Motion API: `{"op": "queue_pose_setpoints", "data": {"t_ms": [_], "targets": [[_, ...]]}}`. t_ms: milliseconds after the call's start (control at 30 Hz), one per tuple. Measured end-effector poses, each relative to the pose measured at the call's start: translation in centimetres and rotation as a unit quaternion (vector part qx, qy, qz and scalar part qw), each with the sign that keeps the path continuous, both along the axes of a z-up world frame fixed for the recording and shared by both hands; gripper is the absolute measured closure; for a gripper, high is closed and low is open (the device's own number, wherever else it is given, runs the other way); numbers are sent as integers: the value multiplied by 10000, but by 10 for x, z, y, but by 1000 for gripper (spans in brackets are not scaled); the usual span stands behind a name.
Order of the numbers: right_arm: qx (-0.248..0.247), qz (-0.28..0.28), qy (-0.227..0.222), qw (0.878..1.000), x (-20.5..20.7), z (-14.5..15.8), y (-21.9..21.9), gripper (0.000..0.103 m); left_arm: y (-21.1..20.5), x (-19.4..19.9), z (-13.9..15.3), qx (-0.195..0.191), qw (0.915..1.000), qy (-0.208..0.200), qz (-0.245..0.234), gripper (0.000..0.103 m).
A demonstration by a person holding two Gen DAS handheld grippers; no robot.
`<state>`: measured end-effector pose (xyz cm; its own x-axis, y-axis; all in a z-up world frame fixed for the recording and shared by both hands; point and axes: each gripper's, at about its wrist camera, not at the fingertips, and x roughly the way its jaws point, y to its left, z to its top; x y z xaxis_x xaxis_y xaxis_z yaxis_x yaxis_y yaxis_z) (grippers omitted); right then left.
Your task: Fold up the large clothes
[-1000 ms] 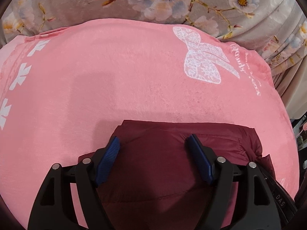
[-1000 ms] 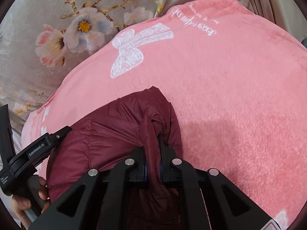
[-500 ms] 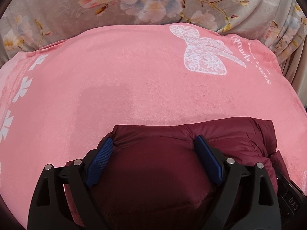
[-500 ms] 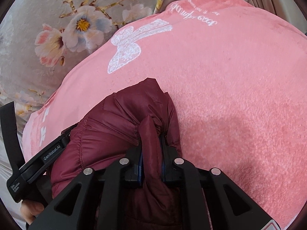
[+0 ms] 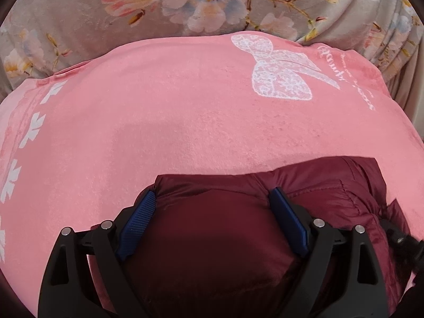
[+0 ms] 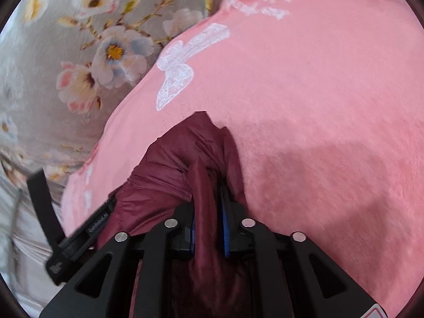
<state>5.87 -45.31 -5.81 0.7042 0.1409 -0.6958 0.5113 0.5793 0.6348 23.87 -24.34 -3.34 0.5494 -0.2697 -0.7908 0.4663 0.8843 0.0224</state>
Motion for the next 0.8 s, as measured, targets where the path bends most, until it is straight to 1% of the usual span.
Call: {"op": "queue_pose_setpoints", "data": {"t_ms": [67, 100, 133, 167, 233, 300, 367, 400, 433, 533, 600, 633, 733, 800], "targets": [[-244, 51, 3, 9997, -21, 18, 3, 81, 12, -12, 12, -26, 10000, -2, -66, 17], [-442, 177, 68, 9988, -33, 26, 7, 80, 19, -18, 19, -87, 9999, 43, -63, 17], [-538, 279, 116, 9981, -43, 29, 10, 77, 28, -27, 27, -213, 9996, 164, -97, 17], [-578, 393, 126, 9975, -52, 30, 14, 76, 35, -37, 34, -337, 9989, 299, -160, 17], [-509, 733, 166, 9959, -65, 27, 26, 76, 44, -56, 38, -437, 9975, 504, -215, 17], [-521, 908, 311, 9940, -72, 20, 39, 76, 49, -71, 33, -512, 9956, 727, -281, 17], [-746, 954, 406, 9918, -79, 15, 51, 77, 52, -91, 30, -341, 9978, 507, -260, 17], [-812, 965, 405, 9912, -81, 16, 54, 82, 54, -98, 29, -246, 9985, 413, -267, 17], [-852, 991, 395, 9906, -84, 18, 58, 88, 55, -101, 28, -208, 9986, 397, -279, 17], [-849, 1111, 313, 9897, -93, 26, 69, 91, 62, -107, 22, -108, 9987, 396, -289, 17], [-908, 1149, 360, 9886, -102, 27, 73, 92, 69, -107, 18, -110, 9987, 402, -278, 15], [-878, 1132, 404, 9889, -105, 23, 72, 92, 71, -108, 17, -119, 9987, 392, -288, 15], [-569, 971, 463, 9926, -109, 4, 66, 94, 73, -113, 13, -97, 9990, 297, -334, 14], [-572, 932, 474, 9929, -109, 0, 68, 95, 71, -115, 10, -33, 9992, 193, -342, 14]]}}
